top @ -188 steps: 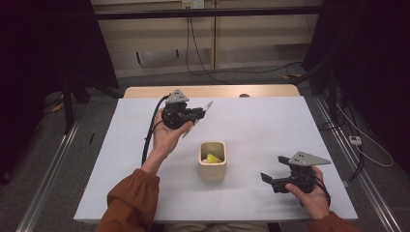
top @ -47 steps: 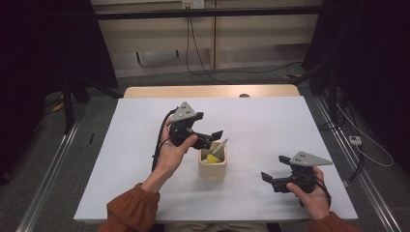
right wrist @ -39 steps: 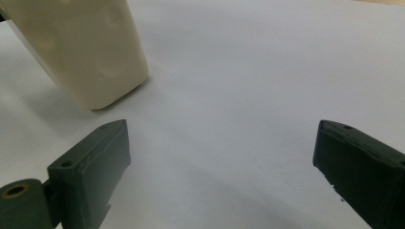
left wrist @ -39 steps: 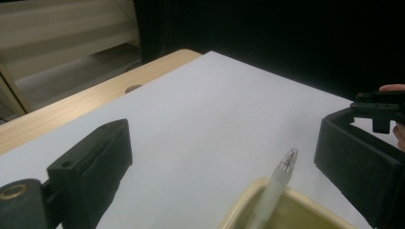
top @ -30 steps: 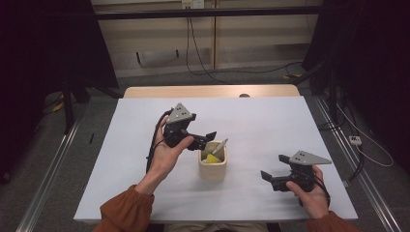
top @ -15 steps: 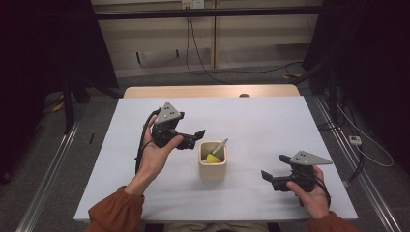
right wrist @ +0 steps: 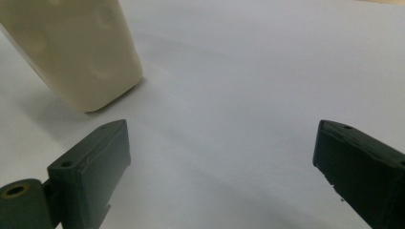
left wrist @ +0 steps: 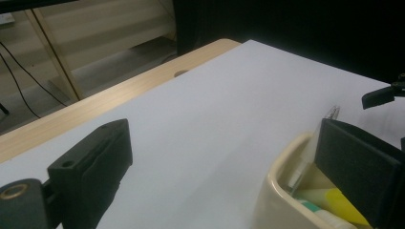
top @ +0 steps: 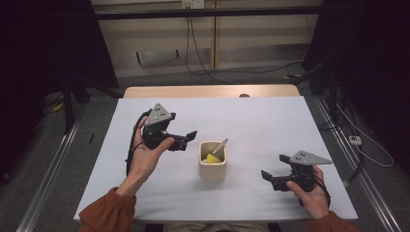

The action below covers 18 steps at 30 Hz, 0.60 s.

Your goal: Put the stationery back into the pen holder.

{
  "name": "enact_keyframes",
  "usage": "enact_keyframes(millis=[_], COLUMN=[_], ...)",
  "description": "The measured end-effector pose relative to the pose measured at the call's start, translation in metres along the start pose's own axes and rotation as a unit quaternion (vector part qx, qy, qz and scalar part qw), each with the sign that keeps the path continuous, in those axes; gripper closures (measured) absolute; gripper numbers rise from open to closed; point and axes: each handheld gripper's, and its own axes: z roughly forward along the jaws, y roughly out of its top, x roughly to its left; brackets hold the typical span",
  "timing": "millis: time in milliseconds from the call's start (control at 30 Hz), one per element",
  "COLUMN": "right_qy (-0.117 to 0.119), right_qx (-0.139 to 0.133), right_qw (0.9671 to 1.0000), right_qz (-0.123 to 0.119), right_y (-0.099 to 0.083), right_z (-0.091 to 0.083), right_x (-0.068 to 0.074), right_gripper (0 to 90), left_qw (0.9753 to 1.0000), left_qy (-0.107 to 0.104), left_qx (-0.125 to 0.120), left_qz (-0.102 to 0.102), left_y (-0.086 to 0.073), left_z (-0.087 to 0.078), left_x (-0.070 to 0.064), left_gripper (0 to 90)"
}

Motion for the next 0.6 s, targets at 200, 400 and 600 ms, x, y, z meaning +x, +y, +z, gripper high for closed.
enact_keyframes(millis=[200,400,600], right_qy=[0.000,-0.002,-0.003], right_qx=[0.001,0.002,0.002], right_qw=[1.0000,1.0000,1.0000], right_qz=[-0.001,-0.005,-0.005], right_y=[0.000,0.000,0.000], right_z=[0.000,0.000,0.000], right_x=[0.000,0.000,0.000], right_gripper=[5.2,5.2,5.2], left_qw=[1.0000,0.9998,0.9996], left_qy=[0.008,0.020,0.027], left_qx=[0.006,0.007,0.009], left_qz=[-0.001,-0.005,-0.004], left_y=[-0.005,-0.013,-0.020], left_z=[-0.007,-0.017,-0.028], left_x=[0.004,0.007,0.009], left_gripper=[5.5,5.9,5.9])
